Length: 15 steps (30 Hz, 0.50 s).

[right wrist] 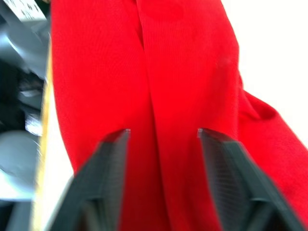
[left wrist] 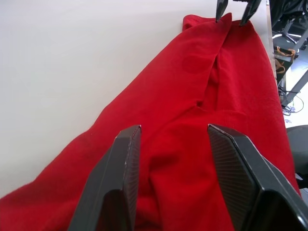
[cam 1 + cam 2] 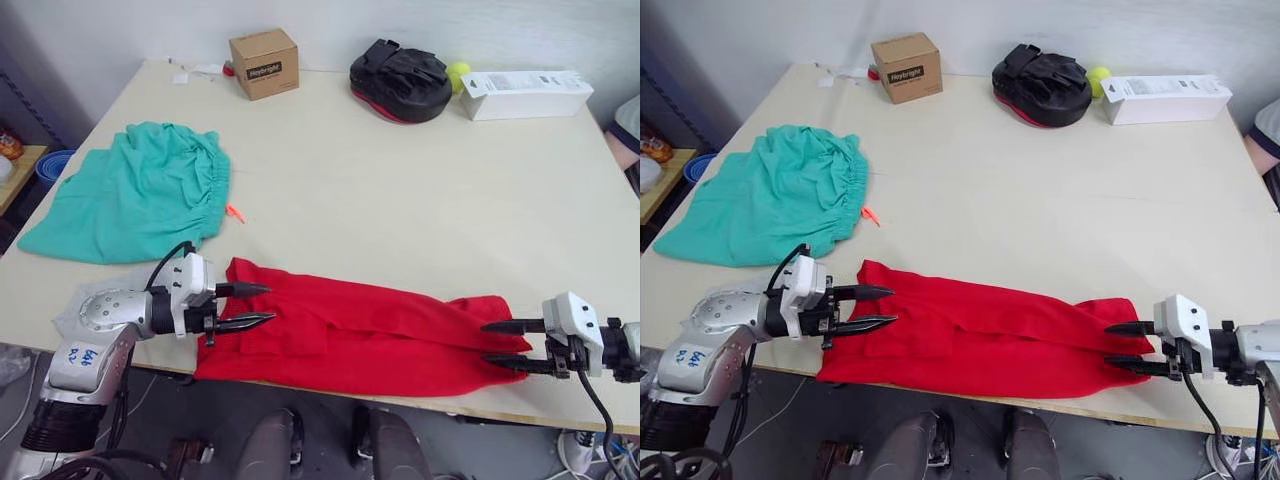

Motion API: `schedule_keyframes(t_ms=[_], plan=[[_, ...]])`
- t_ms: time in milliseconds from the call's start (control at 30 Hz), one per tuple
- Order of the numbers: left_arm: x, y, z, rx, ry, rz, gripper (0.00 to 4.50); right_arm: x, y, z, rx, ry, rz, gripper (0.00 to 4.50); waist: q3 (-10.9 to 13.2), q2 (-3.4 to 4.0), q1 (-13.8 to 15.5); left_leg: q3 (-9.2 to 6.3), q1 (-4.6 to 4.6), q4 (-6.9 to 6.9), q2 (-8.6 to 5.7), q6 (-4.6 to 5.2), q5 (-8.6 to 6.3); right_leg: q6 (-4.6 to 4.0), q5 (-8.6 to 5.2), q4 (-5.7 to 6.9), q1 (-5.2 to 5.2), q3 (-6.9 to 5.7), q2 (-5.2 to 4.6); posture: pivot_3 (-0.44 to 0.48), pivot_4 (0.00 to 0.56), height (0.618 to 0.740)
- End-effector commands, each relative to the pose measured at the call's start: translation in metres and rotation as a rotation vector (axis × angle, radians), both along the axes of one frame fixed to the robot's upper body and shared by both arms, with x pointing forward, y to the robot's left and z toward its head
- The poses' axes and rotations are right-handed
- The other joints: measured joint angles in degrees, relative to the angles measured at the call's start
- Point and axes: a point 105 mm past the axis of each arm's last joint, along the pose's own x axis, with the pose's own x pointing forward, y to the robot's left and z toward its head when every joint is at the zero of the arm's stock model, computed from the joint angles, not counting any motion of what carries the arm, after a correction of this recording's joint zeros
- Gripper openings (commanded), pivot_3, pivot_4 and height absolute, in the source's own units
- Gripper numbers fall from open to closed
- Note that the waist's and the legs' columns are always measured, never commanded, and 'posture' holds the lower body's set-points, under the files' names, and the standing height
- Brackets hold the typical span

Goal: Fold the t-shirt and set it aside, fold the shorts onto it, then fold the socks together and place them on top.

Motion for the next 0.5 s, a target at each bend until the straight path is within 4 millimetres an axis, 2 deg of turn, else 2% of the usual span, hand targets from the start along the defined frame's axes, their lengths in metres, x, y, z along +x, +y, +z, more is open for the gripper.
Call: schedule_keyframes(t_ms=[33,100,167,300,433,500], plan=[[0.004,-0.001,0.021,-0.059,-0.052,0.023,2.28,0.013,0.023,0.049,0.219,-0.027,-0.026,2.35,0.00,0.00,-0.04,-0.01,0.00,0.00,0.00,0.00,0.00,0.00,0.00,0.00,0.00,0.00,0.00,0.000,0.150,0.740],[0.011,-0.006,0.027,-0.100,-0.060,0.035,2.28,0.023,0.039,0.058,0.269,-0.048,-0.017,1.92,0.00,0.00,-0.28,-0.03,0.01,0.01,0.00,-0.01,0.00,-0.06,0.04,0.00,-0.01,0.02,-0.02,0.000,0.150,0.740],[0.020,-0.013,0.030,-0.122,-0.072,0.066,2.28,0.032,0.052,0.053,0.277,-0.084,-0.019,1.33,-0.03,-0.05,-0.08,-0.07,0.01,0.00,0.02,-0.31,-0.13,-0.10,0.06,0.01,-0.01,-0.03,-0.01,0.000,0.150,0.740],[0.037,-0.023,0.011,-0.057,-0.069,0.156,1.35,0.044,0.067,0.019,0.202,-0.188,-0.007,0.00,-0.10,-0.17,0.24,-0.04,-0.04,-0.06,0.00,-0.09,0.02,-0.11,0.04,0.00,-0.01,-0.10,0.06,0.000,0.150,0.740],[0.042,-0.026,-0.009,0.032,-0.050,0.211,0.01,0.042,0.075,-0.009,0.159,-0.232,0.038,0.00,-0.10,-0.17,0.04,0.12,-0.19,-0.03,-0.09,0.08,0.09,0.02,0.11,0.01,-0.04,-0.08,0.09,0.000,0.150,0.740],[0.043,-0.022,-0.016,0.057,-0.033,0.246,0.01,0.039,0.073,-0.020,0.122,-0.243,0.060,0.00,-0.10,-0.17,-0.04,0.18,-0.17,-0.02,-0.09,0.12,0.10,0.10,0.15,-0.02,-0.03,-0.03,0.09,0.000,0.150,0.740]])
